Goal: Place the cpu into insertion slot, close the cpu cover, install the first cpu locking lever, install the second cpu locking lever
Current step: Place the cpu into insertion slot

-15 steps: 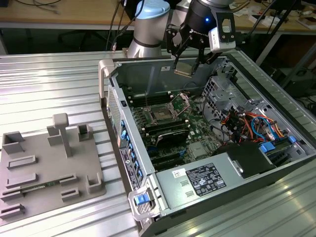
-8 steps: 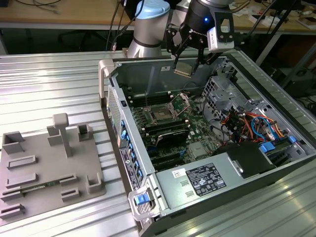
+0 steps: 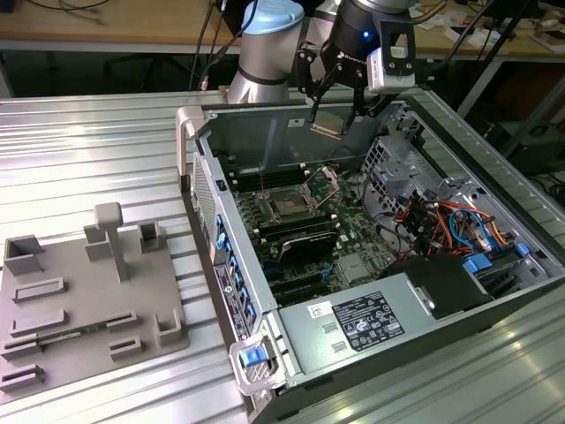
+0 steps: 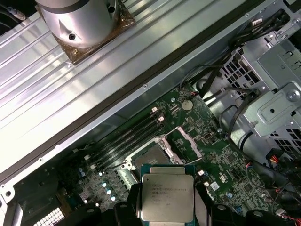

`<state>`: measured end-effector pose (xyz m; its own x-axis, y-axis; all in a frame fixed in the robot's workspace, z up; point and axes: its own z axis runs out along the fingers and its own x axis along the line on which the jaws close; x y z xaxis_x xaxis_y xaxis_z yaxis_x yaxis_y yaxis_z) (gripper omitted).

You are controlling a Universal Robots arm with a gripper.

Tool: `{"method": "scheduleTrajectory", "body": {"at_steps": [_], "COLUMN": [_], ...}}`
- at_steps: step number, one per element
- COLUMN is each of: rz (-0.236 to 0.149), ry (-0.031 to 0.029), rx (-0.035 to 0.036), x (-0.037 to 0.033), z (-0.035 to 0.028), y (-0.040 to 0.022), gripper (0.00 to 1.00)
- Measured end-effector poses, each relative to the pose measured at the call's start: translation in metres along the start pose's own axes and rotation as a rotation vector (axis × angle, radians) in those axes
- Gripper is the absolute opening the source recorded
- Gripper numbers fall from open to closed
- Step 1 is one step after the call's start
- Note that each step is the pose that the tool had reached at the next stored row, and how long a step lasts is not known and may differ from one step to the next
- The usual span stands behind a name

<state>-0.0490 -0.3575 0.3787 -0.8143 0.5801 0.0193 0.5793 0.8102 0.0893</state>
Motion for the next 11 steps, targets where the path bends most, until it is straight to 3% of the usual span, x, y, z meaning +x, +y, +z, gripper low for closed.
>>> {"method": "scheduleTrajectory", "body": {"at_steps": [7, 11], "rz": [0.002, 0.022], "ry": [-0.0001, -0.002], "rx": [0.0, -0.0004], "x": [0.0, 0.0001], "z": [0.0, 0.0], "y": [0.0, -0.0001], "gripper": [0.54, 0.54]}}
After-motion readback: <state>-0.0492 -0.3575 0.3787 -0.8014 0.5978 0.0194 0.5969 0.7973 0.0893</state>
